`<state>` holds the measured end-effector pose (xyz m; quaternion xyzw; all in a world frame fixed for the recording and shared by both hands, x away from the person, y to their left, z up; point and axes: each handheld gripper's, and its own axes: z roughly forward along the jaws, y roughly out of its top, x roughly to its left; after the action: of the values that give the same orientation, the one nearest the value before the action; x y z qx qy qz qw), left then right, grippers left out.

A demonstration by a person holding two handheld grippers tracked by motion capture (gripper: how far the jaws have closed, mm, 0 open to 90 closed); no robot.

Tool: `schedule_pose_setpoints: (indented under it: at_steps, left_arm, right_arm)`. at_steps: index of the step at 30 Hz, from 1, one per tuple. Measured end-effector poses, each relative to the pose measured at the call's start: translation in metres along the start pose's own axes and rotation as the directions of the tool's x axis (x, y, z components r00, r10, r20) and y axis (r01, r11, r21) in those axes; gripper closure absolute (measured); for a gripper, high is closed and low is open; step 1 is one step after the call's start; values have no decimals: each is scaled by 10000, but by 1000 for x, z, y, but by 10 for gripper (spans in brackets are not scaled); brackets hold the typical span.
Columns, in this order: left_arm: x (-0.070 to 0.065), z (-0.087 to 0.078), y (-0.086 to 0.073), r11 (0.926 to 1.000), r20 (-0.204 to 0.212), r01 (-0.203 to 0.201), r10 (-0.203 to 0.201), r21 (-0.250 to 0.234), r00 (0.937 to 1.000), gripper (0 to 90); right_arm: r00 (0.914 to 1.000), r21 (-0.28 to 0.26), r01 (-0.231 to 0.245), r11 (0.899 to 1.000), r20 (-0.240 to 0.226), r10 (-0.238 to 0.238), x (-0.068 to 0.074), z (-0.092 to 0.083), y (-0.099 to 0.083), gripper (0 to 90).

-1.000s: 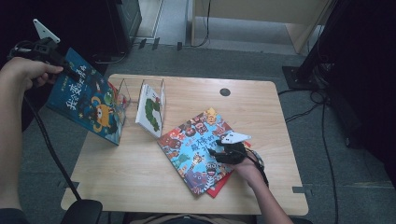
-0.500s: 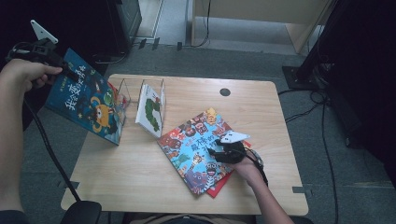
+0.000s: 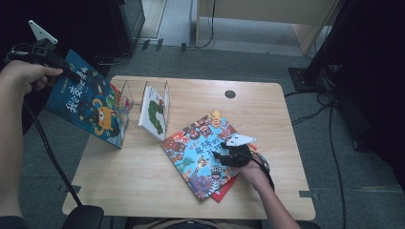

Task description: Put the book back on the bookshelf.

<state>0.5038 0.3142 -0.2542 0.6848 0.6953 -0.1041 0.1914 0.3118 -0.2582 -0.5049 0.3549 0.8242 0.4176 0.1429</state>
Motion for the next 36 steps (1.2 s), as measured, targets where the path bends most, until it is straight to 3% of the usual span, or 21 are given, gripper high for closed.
schedule_pose_setpoints:
  at_steps: [11,36]
  left_arm:
    - [9,-1,-5,9998,285,144,-139,-146,9995,706]
    - [16,-9,-12,9973,810,27,33,-733,9967,606]
  right_arm:
    - [10000,-8,-31,10000,41,31,-1,0,0,466]
    - [9999,-46,-109,9999,81,109,-4,1,0,465]
